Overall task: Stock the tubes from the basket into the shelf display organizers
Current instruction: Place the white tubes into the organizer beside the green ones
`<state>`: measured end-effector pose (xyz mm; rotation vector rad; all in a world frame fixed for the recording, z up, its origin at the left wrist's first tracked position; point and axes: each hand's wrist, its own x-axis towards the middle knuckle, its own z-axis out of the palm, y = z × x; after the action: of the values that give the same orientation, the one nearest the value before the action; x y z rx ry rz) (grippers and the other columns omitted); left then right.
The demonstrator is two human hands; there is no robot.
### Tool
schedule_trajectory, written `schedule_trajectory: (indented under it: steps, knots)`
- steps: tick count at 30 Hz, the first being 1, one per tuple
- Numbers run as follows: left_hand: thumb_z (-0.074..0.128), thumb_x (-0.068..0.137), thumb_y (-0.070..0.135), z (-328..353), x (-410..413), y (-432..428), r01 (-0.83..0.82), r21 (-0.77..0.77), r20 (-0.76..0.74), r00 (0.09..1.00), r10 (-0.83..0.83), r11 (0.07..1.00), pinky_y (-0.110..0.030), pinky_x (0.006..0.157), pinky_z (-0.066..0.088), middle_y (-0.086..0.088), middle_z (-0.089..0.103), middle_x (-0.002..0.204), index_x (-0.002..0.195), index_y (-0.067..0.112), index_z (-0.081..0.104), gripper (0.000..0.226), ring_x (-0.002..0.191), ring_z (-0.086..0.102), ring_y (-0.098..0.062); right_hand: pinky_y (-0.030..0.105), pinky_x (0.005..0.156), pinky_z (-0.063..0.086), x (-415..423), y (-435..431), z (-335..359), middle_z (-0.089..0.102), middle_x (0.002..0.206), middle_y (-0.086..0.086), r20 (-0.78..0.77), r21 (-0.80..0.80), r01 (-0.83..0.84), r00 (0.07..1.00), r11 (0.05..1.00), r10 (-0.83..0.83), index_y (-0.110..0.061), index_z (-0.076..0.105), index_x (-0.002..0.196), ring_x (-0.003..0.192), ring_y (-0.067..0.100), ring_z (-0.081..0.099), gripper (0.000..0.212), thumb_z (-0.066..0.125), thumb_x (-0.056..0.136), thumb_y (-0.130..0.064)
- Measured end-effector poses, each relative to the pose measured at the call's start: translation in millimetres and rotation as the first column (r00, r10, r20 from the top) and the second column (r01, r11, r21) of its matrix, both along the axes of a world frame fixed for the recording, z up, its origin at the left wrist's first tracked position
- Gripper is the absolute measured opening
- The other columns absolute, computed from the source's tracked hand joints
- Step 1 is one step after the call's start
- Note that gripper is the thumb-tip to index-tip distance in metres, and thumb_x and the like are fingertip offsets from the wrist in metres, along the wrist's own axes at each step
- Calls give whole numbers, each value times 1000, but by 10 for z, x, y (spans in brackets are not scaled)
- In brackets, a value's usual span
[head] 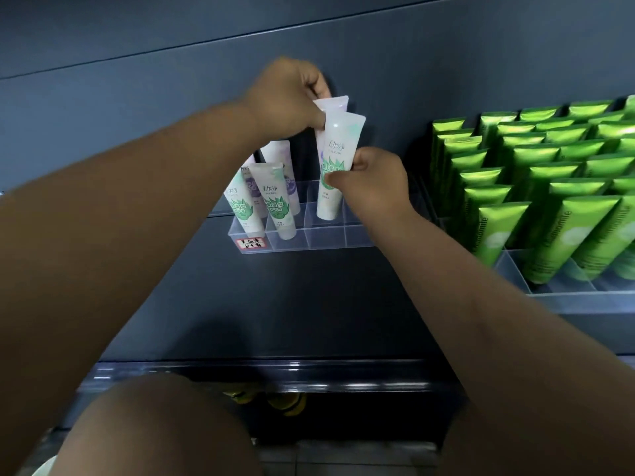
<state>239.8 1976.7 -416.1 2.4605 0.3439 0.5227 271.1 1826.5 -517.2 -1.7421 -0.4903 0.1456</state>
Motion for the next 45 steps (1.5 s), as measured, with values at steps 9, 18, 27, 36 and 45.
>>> schedule_trajectory:
  steps: [9,18,27,36,45]
  knots:
    - [87,73,7,-179,45,131,-13,225,-106,994,38,974,-33,78,57,-3,74,89,91,12,76,22,80,68,-17,41,77,61,63,19,-65,74,88,-3,74,-165,14,997,986,-2,-13,73,93,84,15,69,21,80,73,-11]
    - [89,73,14,-226,96,140,-2,349,-159,985,61,937,-31,78,54,-1,72,93,94,11,76,24,88,68,-20,43,79,60,38,85,-175,74,97,5,174,-288,-28,981,957,81,-7,71,99,92,22,69,20,71,79,-6]
    - [84,78,12,-280,54,199,34,423,-170,985,42,906,-39,84,58,2,70,87,93,16,75,18,85,70,-20,43,77,60,25,158,-255,74,96,4,225,-310,-25,969,950,99,-8,71,95,88,20,69,16,76,79,-10]
    - [70,86,11,-204,-48,220,1,301,10,1000,-4,953,-24,84,54,0,75,92,95,9,76,11,87,69,-11,30,74,57,21,169,-251,75,96,-3,168,-263,-53,981,963,100,-14,74,96,89,13,69,16,78,81,-9]
    - [80,82,16,-323,-387,201,162,363,-147,982,-116,918,-33,79,54,1,74,89,93,14,75,12,81,67,-14,31,74,58,-17,170,-246,73,83,-9,106,-211,-76,989,975,100,-17,74,92,79,8,68,19,77,77,-5]
